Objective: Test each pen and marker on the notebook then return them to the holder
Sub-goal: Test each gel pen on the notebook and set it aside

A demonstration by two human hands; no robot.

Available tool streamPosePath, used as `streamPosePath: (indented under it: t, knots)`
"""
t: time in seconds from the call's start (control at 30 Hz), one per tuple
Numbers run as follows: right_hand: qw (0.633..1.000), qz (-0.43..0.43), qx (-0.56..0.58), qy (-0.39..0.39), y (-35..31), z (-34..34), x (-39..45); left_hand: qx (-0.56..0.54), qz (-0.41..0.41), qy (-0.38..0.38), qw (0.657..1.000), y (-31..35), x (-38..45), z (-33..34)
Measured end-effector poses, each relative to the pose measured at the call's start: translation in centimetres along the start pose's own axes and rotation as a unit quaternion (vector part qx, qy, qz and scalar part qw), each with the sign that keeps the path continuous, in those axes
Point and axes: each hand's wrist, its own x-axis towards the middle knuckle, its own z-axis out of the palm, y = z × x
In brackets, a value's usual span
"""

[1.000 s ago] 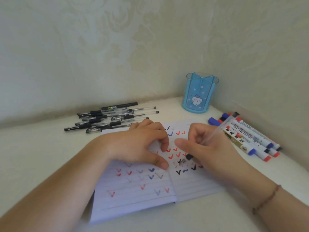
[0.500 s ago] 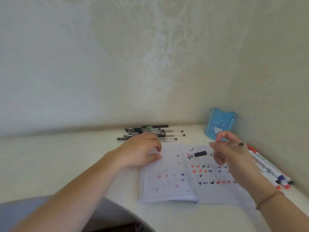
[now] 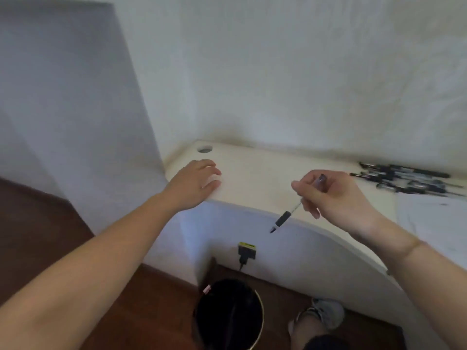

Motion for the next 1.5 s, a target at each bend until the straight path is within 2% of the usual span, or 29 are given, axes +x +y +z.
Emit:
streamPosePath:
  t: [0.13, 0.23, 0.33, 0.43, 0.57, 0.7, 0.77, 0.87, 0.9, 0.97, 1.0, 1.07, 1.23, 1.4, 1.5]
  knots:
    - [0.992, 0.017, -0.097, -0.08, 0.7, 5.3, 1.5, -0.031, -0.02, -0.041, 0.998, -2.8, -0.5, -0.1]
    - [0.975, 0.017, -0.17, -0.144, 1.8, 7.3, 1.5, -0.034, -0.014, -0.042, 0.998, -3.0, -0.2, 0.0]
    - [0.966, 0.018, -0.206, -0.156, 1.9, 7.4, 0.8, -0.029, -0.02, -0.026, 0.999, -2.8, 0.5, 0.1]
    - [0.974, -0.025, -0.203, -0.101, 0.1, 5.7, -0.1, -0.024, -0.031, -0.006, 0.999, -1.7, 1.2, 0.5]
    - [0.993, -0.061, -0.095, 0.018, -3.1, 0.3, -1.3, -0.038, 0.002, 0.024, 0.999, 1.3, 3.2, 1.4]
    - [0.974, -0.122, 0.046, 0.185, -5.9, -9.2, -5.0, -0.055, 0.062, 0.02, 0.996, 6.7, 6.4, 2.0]
    - [0.957, -0.12, 0.011, 0.264, -5.7, -14.4, -7.1, -0.07, 0.103, 0.031, 0.992, 10.4, 8.1, 2.2]
    - [0.923, -0.021, -0.14, 0.357, -2.3, -21.2, -9.7, -0.097, 0.171, 0.027, 0.98, 16.7, 10.8, 2.8]
    - [0.912, 0.01, -0.186, 0.365, -0.4, -22.8, -10.6, -0.119, 0.187, 0.018, 0.975, 19.0, 11.7, 3.3]
    - [0.905, 0.077, -0.274, 0.317, 3.4, -24.5, -12.1, -0.142, 0.214, -0.015, 0.966, 23.6, 13.1, 4.8]
    - [0.897, 0.106, -0.323, 0.282, 5.0, -24.5, -12.9, -0.125, 0.233, -0.029, 0.964, 25.7, 13.7, 5.8]
    - [0.882, 0.118, -0.374, 0.261, 7.8, -24.5, -14.1, -0.044, 0.274, -0.041, 0.96, 28.9, 14.7, 8.0]
    - [0.893, 0.09, -0.336, 0.285, 11.3, -25.1, -15.9, 0.081, 0.294, -0.041, 0.951, 32.1, 16.0, 11.7]
    - [0.891, 0.086, -0.321, 0.31, 11.9, -26.4, -15.5, 0.102, 0.303, -0.017, 0.947, 32.2, 16.6, 12.6]
    - [0.893, 0.098, -0.313, 0.308, 12.2, -26.6, -15.5, 0.096, 0.279, 0.003, 0.956, 32.0, 16.4, 12.2]
